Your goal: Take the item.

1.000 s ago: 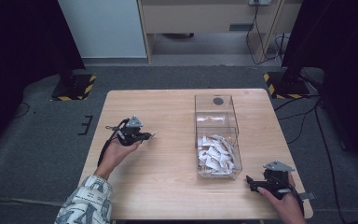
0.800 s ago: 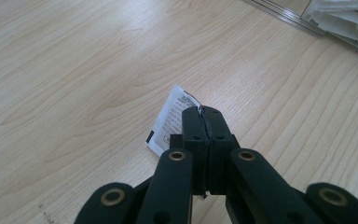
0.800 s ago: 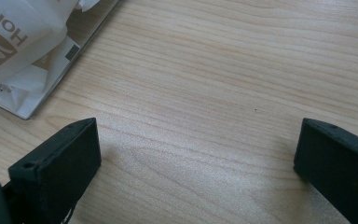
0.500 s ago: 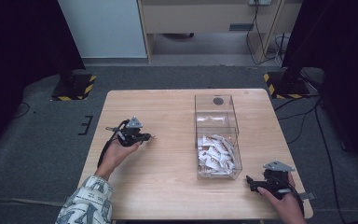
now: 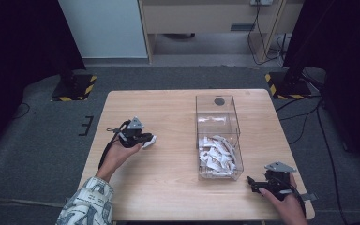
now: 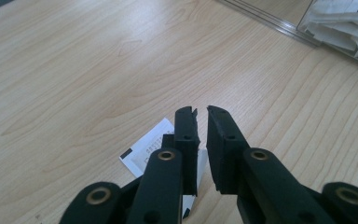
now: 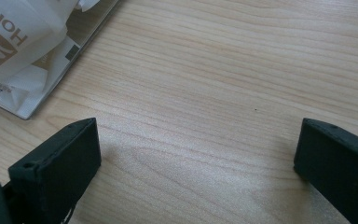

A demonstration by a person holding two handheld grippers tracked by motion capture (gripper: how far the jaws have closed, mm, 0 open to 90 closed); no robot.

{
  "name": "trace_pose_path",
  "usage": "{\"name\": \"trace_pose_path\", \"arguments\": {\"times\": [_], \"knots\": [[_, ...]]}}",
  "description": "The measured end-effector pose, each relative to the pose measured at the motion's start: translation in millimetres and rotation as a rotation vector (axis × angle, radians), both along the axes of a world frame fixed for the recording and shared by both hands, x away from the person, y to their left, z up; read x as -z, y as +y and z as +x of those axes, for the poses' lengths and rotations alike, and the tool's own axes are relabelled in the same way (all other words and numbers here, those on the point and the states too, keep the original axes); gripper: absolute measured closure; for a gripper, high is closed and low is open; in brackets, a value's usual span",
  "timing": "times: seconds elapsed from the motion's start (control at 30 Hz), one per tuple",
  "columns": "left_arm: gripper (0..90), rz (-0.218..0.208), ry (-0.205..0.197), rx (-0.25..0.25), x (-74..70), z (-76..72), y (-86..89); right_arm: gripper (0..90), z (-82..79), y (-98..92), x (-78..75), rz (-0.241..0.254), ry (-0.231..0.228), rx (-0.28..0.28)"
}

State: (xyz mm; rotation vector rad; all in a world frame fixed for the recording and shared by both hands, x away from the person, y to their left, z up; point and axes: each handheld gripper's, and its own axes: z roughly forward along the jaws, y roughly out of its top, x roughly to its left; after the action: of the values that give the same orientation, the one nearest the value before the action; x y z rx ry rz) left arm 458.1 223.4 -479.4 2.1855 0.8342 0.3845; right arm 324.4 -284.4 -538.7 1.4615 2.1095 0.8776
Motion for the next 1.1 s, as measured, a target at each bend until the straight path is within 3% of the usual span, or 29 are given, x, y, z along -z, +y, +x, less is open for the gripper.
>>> {"name": "trace_pose_path", "arguments": {"times": [0.3,0.67,1.1], "knots": [[72.4,-0.021,-0.023,0.005,-8.4,-5.7,-3.2,0.8,0.0,0.0,0.0,0.0,0.0,0.0],[49.1,-0.028,-0.056,0.003,-17.0,-14.6,-16.2,0.8,0.0,0.0,0.0,0.0,0.0,0.0],[33.3,-0.024,-0.072,0.006,-23.0,-21.4,-24.8,0.8,0.0,0.0,0.0,0.0,0.0,0.0]]}}
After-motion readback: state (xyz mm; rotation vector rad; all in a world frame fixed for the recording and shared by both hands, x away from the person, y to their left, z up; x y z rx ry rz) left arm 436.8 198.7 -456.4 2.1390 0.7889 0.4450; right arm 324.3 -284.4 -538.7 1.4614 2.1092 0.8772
